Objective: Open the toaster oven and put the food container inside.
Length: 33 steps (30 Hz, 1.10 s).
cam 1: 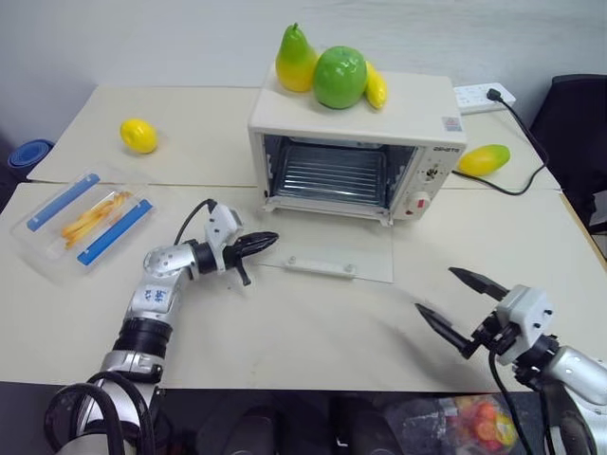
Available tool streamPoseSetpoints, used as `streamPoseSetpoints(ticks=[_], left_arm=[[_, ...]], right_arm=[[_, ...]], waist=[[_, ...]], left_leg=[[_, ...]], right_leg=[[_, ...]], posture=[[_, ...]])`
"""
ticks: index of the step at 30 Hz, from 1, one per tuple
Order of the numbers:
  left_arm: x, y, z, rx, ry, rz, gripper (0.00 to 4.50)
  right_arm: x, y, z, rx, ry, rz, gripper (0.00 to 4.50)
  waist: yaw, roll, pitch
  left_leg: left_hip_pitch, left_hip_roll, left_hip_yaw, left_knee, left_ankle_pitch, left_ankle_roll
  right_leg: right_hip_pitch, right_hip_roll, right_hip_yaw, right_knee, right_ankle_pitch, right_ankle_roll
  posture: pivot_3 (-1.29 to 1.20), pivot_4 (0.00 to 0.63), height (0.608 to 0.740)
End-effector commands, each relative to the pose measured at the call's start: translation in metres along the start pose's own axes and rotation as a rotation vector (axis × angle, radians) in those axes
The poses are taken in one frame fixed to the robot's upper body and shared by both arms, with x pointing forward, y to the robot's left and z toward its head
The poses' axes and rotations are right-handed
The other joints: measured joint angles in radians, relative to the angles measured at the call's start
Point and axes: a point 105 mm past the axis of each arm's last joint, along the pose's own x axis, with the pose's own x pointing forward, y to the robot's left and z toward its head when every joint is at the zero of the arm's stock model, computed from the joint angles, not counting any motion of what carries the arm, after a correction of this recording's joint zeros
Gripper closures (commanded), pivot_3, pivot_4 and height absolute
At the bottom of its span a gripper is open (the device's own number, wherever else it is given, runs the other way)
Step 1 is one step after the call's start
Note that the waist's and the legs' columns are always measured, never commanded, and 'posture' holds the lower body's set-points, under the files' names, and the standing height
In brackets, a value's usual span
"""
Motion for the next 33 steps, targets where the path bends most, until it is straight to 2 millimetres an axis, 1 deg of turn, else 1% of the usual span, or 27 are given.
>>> streamPoseSetpoints(ticks=[1, 2, 3, 4, 6, 7, 8, 9, 10, 11, 13, 14, 15, 16, 17, 19, 21, 23, 26, 27, 28, 31, 33], left_arm=[[-0.018, -0.002, -0.005, 0.001, -0.017, 0.08, 4.46], [-0.032, 0.001, 0.001, -0.03, -0.069, 0.157, 4.29], [-0.05, 0.005, 0.007, -0.078, -0.125, 0.243, 4.09], [-0.062, 0.007, 0.011, -0.111, -0.16, 0.3, 3.92], [-0.105, 0.013, 0.013, -0.151, -0.177, 0.491, 3.32], [-0.12, 0.014, 0.013, -0.162, -0.17, 0.559, 2.99], [-0.144, 0.014, 0.011, -0.174, -0.156, 0.653, 2.74], [-0.164, 0.011, 0.01, -0.175, -0.138, 0.737, 2.37], [-0.186, 0.009, 0.009, -0.18, -0.126, 0.831, 2.1], [-0.202, 0.006, 0.009, -0.183, -0.117, 0.894, 1.76], [-0.252, 0.002, 0.01, -0.186, -0.112, 1.119, 1.16], [-0.273, -0.002, 0.012, -0.194, -0.122, 1.215, 0.85], [-0.288, -0.005, 0.013, -0.206, -0.128, 1.284, 0.53], [-0.3, -0.008, 0.012, -0.225, -0.119, 1.337, 0.19], [-0.312, -0.01, 0.009, -0.246, -0.099, 1.385, 0.03], [-0.342, -0.016, -0.002, -0.305, 0.016, 1.519, 0.03], [-0.351, -0.015, -0.001, -0.361, 0.001, 1.567, 0.03], [-0.345, -0.002, 0.006, -0.439, -0.065, 1.555, 0.03], [-0.326, 0.022, 0.004, -0.652, -0.045, 1.506, 0.03], [-0.322, 0.029, 0.004, -0.699, -0.033, 1.5, 0.03], [-0.319, 0.039, 0.007, -0.715, -0.022, 1.489, 0.03], [-0.317, 0.07, 0.01, -0.765, 0.028, 1.514, 0.03], [-0.315, 0.087, 0.007, -0.805, 0.081, 1.519, 0.03]], right_arm=[[0.009, 0.002, 0.021, 0.025, -0.094, 0.046, 0.0], [0.015, 0.003, 0.026, 0.053, -0.134, 0.07, 0.0], [0.023, 0.005, 0.033, 0.059, -0.178, 0.097, 0.0], [0.027, 0.006, 0.037, 0.059, -0.207, 0.113, 0.0], [0.041, 0.011, 0.045, 0.049, -0.265, 0.162, 0.0], [0.045, 0.013, 0.048, 0.04, -0.284, 0.18, 0.0], [0.051, 0.015, 0.053, 0.033, -0.33, 0.196, 0.0], [0.057, 0.016, 0.057, 0.021, -0.362, 0.198, 0.0], [0.064, 0.017, 0.061, 0.022, -0.392, 0.207, 0.0], [0.069, 0.017, 0.063, 0.021, -0.411, 0.214, 0.0], [0.079, 0.025, 0.068, -0.007, -0.457, 0.279, 0.0], [0.082, 0.03, 0.071, -0.024, -0.477, 0.315, 0.0], [0.085, 0.034, 0.072, -0.031, -0.489, 0.346, 0.0], [0.087, 0.038, 0.072, -0.03, -0.498, 0.371, 0.0], [0.088, 0.042, 0.073, -0.035, -0.507, 0.392, 0.0], [0.09, 0.054, 0.071, -0.021, -0.517, 0.458, 0.0], [0.09, 0.063, 0.068, -0.017, -0.52, 0.506, 0.0], [0.092, 0.067, 0.068, -0.007, -0.522, 0.518, 0.0], [0.094, 0.068, 0.067, -0.011, -0.512, 0.522, 0.0], [0.094, 0.067, 0.066, -0.013, -0.51, 0.517, 0.0], [0.095, 0.067, 0.065, -0.016, -0.506, 0.511, 0.0], [0.095, 0.064, 0.06, -0.027, -0.492, 0.493, 0.0], [0.095, 0.063, 0.058, -0.032, -0.486, 0.48, 0.0]], waist=[[0.001, 0.0, 0.0], [0.002, 0.0, 0.0], [-0.002, 0.0, 0.0], [-0.011, 0.0, 0.0], [-0.014, 0.0, 0.0], [-0.019, -0.001, 0.0], [-0.017, 0.0, 0.0], [-0.017, -0.001, 0.001], [-0.02, -0.001, 0.0], [-0.02, 0.0, 0.001], [-0.015, -0.001, 0.001], [-0.012, -0.001, 0.001], [-0.009, -0.001, 0.001], [-0.003, -0.001, 0.001], [0.004, -0.002, 0.001], [0.008, -0.002, 0.001], [0.008, -0.002, 0.001], [0.01, -0.003, 0.001], [0.018, -0.004, 0.0], [0.018, -0.004, 0.0], [0.015, -0.004, 0.0], [0.005, -0.005, 0.0], [0.001, -0.005, 0.0]], left_leg=[[0.002, 0.0, 0.0, -0.001, 0.0, 0.0], [0.004, 0.0, 0.0, -0.001, 0.0, 0.0], [0.004, 0.0, 0.0, -0.001, 0.0, 0.0], [0.005, 0.001, 0.0, -0.002, -0.001, 0.0], [0.004, 0.002, 0.0, -0.003, -0.001, 0.0], [0.004, 0.002, 0.0, -0.004, -0.001, 0.0], [0.004, 0.003, 0.0, -0.005, -0.001, 0.0], [0.004, 0.003, 0.0, -0.006, -0.001, 0.0], [0.004, 0.003, 0.0, -0.007, -0.001, 0.0], [0.005, 0.003, 0.0, -0.007, -0.001, 0.0], [0.005, 0.002, 0.0, -0.009, -0.002, 0.001], [0.005, 0.002, 0.0, -0.009, -0.002, 0.001], [0.005, 0.002, 0.0, -0.009, -0.002, 0.001], [0.005, 0.002, 0.0, -0.01, -0.002, 0.001], [0.005, 0.002, 0.0, -0.01, -0.002, 0.001], [0.005, 0.002, -0.001, -0.01, -0.002, 0.001], [0.006, 0.002, -0.001, -0.011, -0.003, 0.002], [0.006, 0.002, -0.001, -0.011, -0.003, 0.003], [0.007, 0.002, -0.003, -0.011, -0.003, 0.003], [0.007, 0.002, -0.004, -0.011, -0.003, 0.003], [0.008, 0.002, -0.004, -0.011, -0.003, 0.002], [0.008, 0.001, -0.004, -0.013, -0.001, -0.002], [0.007, 0.001, -0.004, -0.014, 0.0, -0.003]], right_leg=[[0.002, 0.0, 0.0, 0.0, 0.0, 0.0], [0.003, 0.0, 0.0, -0.001, 0.0, 0.0], [0.004, 0.0, 0.0, -0.001, 0.0, 0.0], [0.004, 0.0, 0.001, -0.001, 0.0, 0.0], [0.004, 0.0, 0.0, -0.002, -0.001, -0.001], [0.003, 0.0, 0.0, -0.002, -0.001, -0.002], [0.003, 0.001, 0.0, -0.003, -0.001, -0.002], [0.003, 0.001, 0.0, -0.003, -0.001, -0.002], [0.003, 0.001, -0.001, -0.004, -0.001, -0.003], [0.004, 0.001, 0.0, -0.005, -0.001, -0.003], [0.004, 0.0, 0.0, -0.007, -0.001, -0.002], [0.005, 0.0, -0.001, -0.008, -0.001, -0.003], [0.005, 0.0, -0.001, -0.008, -0.001, -0.003], [0.005, 0.0, -0.001, -0.008, -0.001, -0.002], [0.005, 0.0, -0.001, -0.008, -0.001, -0.003], [0.005, 0.0, -0.002, -0.009, -0.002, -0.003], [0.006, 0.0, -0.002, -0.009, -0.002, -0.003], [0.007, -0.001, -0.002, -0.008, -0.001, -0.003], [0.007, 0.0, -0.004, -0.007, -0.001, -0.005], [0.007, 0.0, -0.004, -0.007, 0.0, -0.005], [0.007, 0.0, -0.004, -0.006, 0.0, -0.005], [0.006, 0.0, -0.004, -0.006, 0.0, -0.006], [0.004, 0.001, -0.004, -0.007, -0.001, -0.006]], posture=[[0.0, 0.15, 0.74], [0.0, 0.15, 0.74], [0.0, 0.15, 0.74], [0.0, 0.15, 0.74], [0.0, 0.15, 0.74], [0.0, 0.15, 0.74], [0.0, 0.15, 0.74], [0.0, 0.15, 0.74], [0.0, 0.15, 0.74], [0.0, 0.15, 0.74], [0.0, 0.15, 0.74], [0.0, 0.15, 0.74], [0.0, 0.15, 0.74], [0.0, 0.15, 0.74], [0.0, 0.15, 0.74], [0.0, 0.15, 0.74], [0.0, 0.15, 0.74], [0.0, 0.15, 0.74], [0.0, 0.15, 0.74], [0.0, 0.15, 0.74], [0.0, 0.15, 0.74], [0.0, 0.15, 0.74], [0.0, 0.15, 0.74]])
